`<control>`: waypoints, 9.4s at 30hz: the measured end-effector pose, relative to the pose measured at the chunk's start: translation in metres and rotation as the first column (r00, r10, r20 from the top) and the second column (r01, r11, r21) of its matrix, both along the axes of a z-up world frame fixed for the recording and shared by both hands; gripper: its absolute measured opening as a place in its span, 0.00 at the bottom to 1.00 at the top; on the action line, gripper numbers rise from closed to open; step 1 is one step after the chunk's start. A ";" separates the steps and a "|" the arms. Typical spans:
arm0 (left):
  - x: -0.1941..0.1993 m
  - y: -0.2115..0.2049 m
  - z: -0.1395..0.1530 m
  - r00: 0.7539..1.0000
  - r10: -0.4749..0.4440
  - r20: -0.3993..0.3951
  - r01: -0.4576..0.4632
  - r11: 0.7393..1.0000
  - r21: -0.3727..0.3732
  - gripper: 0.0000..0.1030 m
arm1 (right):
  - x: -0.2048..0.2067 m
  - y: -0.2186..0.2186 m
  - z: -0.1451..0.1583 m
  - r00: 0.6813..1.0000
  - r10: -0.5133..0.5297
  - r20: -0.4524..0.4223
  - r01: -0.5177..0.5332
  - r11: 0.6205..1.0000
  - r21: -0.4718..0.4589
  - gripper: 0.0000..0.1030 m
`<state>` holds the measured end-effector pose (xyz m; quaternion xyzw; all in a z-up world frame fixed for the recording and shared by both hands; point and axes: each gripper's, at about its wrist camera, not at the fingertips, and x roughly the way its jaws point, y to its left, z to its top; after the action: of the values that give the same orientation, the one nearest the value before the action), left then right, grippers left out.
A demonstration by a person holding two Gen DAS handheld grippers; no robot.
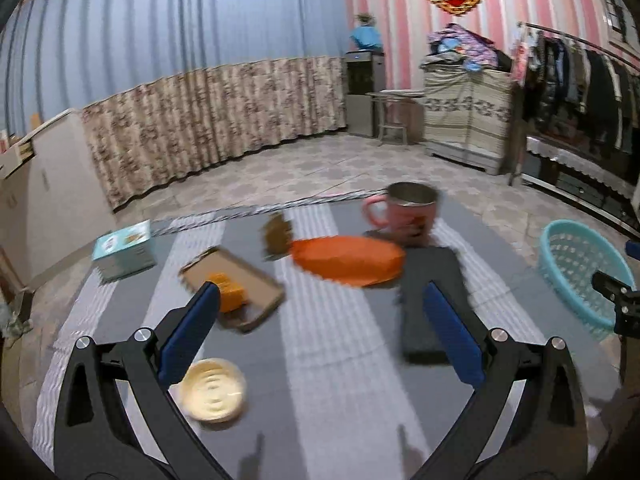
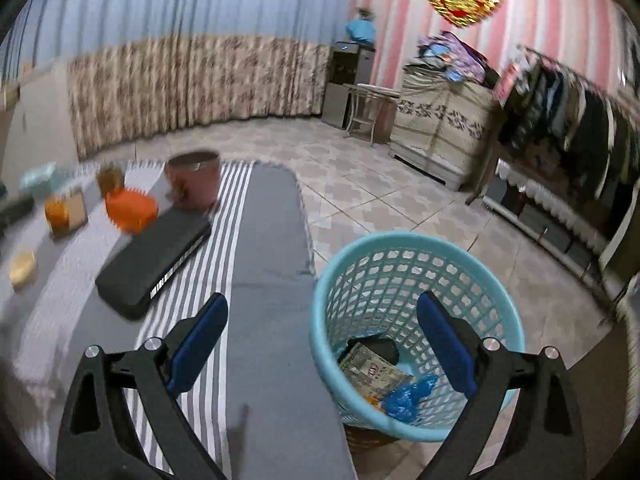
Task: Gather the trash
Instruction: 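Move the left tool back over the mat and grasp the cream round lid, then grasp the orange cloth bag with the right tool and lift it, then drop the lid from the left tool while the right tool drops the orange bag, then move both open tools back over the mat toward the remaining items, then grasp the orange peel half with the left tool while the right tool grasps the brown paper bag, then carry the peel and the brown paper bag over the blue basket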
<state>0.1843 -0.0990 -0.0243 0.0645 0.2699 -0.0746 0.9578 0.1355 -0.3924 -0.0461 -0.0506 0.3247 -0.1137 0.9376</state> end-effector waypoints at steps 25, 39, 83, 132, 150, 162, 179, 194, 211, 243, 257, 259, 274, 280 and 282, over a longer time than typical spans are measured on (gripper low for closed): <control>0.049 0.098 -0.082 0.935 0.040 -0.352 -0.056 0.998 -0.035 0.85 | 0.016 0.092 -0.013 0.995 0.093 -0.037 -0.088 0.989 0.116 0.91; 0.061 0.118 -0.043 0.979 0.045 -0.201 -0.053 0.998 -0.034 0.59 | 0.105 0.147 -0.017 0.980 0.181 -0.089 -0.165 0.973 0.163 0.91; 0.032 0.063 0.028 1.000 -0.007 0.004 0.007 1.000 -0.014 0.59 | 0.071 0.090 0.017 0.954 0.296 -0.039 -0.282 0.936 0.211 0.07; 0.006 -0.268 0.002 0.910 -0.414 -0.013 0.413 0.909 -0.053 0.90 | -0.019 -0.183 -0.032 0.981 -0.180 -0.071 0.194 0.916 0.352 0.09; 0.011 -0.169 0.010 0.974 -0.225 0.005 0.225 0.973 -0.046 0.95 | -0.002 -0.148 -0.034 0.983 -0.170 -0.074 0.185 0.934 0.306 0.85; 0.023 -0.050 0.022 0.998 -0.054 0.025 0.055 0.998 -0.035 0.95 | -0.010 -0.079 -0.004 0.998 -0.043 0.050 0.023 0.939 0.344 0.90; 0.059 0.090 -0.011 0.994 0.102 -0.037 -0.102 0.995 -0.003 0.95 | 0.049 0.079 0.003 0.991 0.118 0.069 -0.131 0.963 0.237 0.91; 0.134 0.086 -0.072 0.976 -0.013 -0.219 0.013 1.000 -0.004 0.85 | 0.121 0.119 -0.019 0.992 0.127 -0.011 -0.122 0.967 0.225 0.91; 0.131 0.105 -0.044 0.982 -0.051 -0.182 0.045 0.998 -0.036 0.38 | 0.150 0.174 -0.016 0.980 0.198 -0.026 -0.191 0.967 0.168 0.91; 0.145 0.222 -0.017 0.979 0.202 -0.036 -0.204 0.978 -0.052 0.38 | 0.256 0.252 -0.051 0.938 0.329 -0.106 -0.297 0.924 0.241 0.40; 0.072 0.134 0.029 0.996 0.084 0.035 -0.082 0.995 -0.050 0.38 | 0.119 0.134 0.039 0.962 0.255 0.097 -0.271 0.935 0.231 0.40; 0.057 0.110 0.036 0.998 0.051 0.048 -0.049 0.997 -0.053 0.38 | 0.097 0.113 0.044 0.967 0.229 0.110 -0.248 0.943 0.222 0.40; -0.006 -0.091 0.032 0.970 -0.241 0.031 0.243 0.965 -0.099 0.38 | -0.029 -0.043 0.034 0.992 -0.025 0.121 0.008 0.991 0.137 0.40; -0.007 -0.163 0.013 0.944 -0.329 -0.003 0.327 0.939 -0.107 0.38 | -0.031 -0.092 0.019 0.987 -0.113 0.116 0.098 0.987 0.125 0.40; -0.006 -0.185 0.004 0.934 -0.357 -0.016 0.353 0.929 -0.110 0.38 | -0.031 -0.108 0.012 0.983 -0.149 0.109 0.134 0.982 0.131 0.40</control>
<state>0.1785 -0.2839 -0.0200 0.0603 0.2664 -0.2616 0.9257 0.1040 -0.5001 -0.0342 0.0372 0.2775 -0.1626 0.9461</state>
